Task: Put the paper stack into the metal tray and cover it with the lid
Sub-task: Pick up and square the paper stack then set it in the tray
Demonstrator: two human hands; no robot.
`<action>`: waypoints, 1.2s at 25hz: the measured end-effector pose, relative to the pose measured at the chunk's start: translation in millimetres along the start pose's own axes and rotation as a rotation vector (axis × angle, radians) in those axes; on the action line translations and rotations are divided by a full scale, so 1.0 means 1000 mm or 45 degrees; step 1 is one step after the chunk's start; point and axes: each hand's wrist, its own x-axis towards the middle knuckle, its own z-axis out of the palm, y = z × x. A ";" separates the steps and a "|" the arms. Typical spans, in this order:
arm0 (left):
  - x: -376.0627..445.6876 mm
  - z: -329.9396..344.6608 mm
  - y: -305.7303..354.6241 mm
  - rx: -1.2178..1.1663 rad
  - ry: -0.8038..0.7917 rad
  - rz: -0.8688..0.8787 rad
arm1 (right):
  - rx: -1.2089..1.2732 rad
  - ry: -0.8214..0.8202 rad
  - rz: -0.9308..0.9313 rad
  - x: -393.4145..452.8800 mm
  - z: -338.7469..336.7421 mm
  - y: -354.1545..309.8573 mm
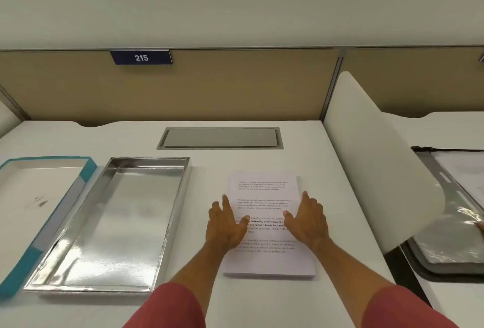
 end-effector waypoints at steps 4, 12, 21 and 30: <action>0.009 0.003 0.005 -0.240 -0.023 -0.201 | 0.264 -0.127 0.304 0.004 0.009 0.000; 0.034 -0.006 0.002 -0.614 -0.090 -0.493 | 0.728 -0.202 0.500 0.031 0.009 0.008; 0.042 -0.003 -0.003 -0.678 -0.043 -0.322 | 0.611 -0.203 0.367 0.041 0.005 0.009; 0.045 -0.002 -0.012 -0.978 -0.083 -0.406 | 1.046 -0.267 0.451 0.051 0.005 0.017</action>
